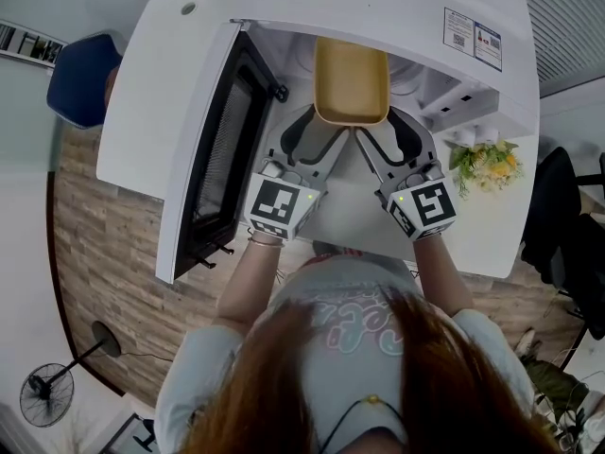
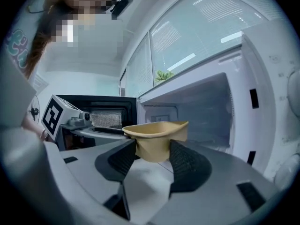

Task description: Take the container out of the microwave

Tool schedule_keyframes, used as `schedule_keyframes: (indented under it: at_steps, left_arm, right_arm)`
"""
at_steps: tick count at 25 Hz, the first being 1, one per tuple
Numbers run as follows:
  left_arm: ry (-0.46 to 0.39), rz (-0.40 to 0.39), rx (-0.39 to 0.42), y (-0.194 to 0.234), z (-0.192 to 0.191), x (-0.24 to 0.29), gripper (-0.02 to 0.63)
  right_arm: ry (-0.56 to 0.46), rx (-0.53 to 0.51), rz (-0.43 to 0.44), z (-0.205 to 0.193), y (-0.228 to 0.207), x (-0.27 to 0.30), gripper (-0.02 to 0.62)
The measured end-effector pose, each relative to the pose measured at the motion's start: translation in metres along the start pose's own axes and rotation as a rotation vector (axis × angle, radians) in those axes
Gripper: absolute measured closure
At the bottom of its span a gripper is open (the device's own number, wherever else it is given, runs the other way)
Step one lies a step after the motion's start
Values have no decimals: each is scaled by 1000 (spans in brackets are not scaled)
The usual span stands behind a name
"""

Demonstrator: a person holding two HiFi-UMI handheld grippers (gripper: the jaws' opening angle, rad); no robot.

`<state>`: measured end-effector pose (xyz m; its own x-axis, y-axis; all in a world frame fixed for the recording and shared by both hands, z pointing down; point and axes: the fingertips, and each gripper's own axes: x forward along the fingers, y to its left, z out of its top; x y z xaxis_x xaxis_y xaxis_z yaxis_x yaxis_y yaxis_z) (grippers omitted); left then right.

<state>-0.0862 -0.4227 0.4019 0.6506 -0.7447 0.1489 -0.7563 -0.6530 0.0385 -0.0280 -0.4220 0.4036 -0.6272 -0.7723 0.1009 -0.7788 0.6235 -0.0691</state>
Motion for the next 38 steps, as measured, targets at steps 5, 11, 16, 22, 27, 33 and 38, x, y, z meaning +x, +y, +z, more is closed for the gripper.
schedule_keyframes:
  at_steps: [5, 11, 16, 22, 27, 33, 38]
  left_arm:
    - [5, -7, -2, -8, 1, -10, 376]
    - [-21, -19, 0, -19, 10, -25, 380]
    - [-28, -17, 1, -28, 14, -39, 380]
    - [-37, -23, 11, -39, 20, -56, 383]
    - [-46, -31, 17, -49, 24, -73, 383]
    - [-52, -44, 38, -61, 30, -91, 385]
    - [-66, -50, 48, -71, 37, -105, 385]
  right_arm:
    - [-11, -1, -11, 4, 7, -10, 373]
    - [-21, 0, -19, 8, 20, -24, 371]
    - [-36, -6, -23, 13, 31, -36, 371]
    - [-50, -16, -28, 20, 46, -51, 371]
    - [-60, -26, -35, 25, 60, -64, 371]
    - [-75, -35, -42, 32, 77, -80, 371]
    - [-92, -39, -47, 39, 88, -92, 371]
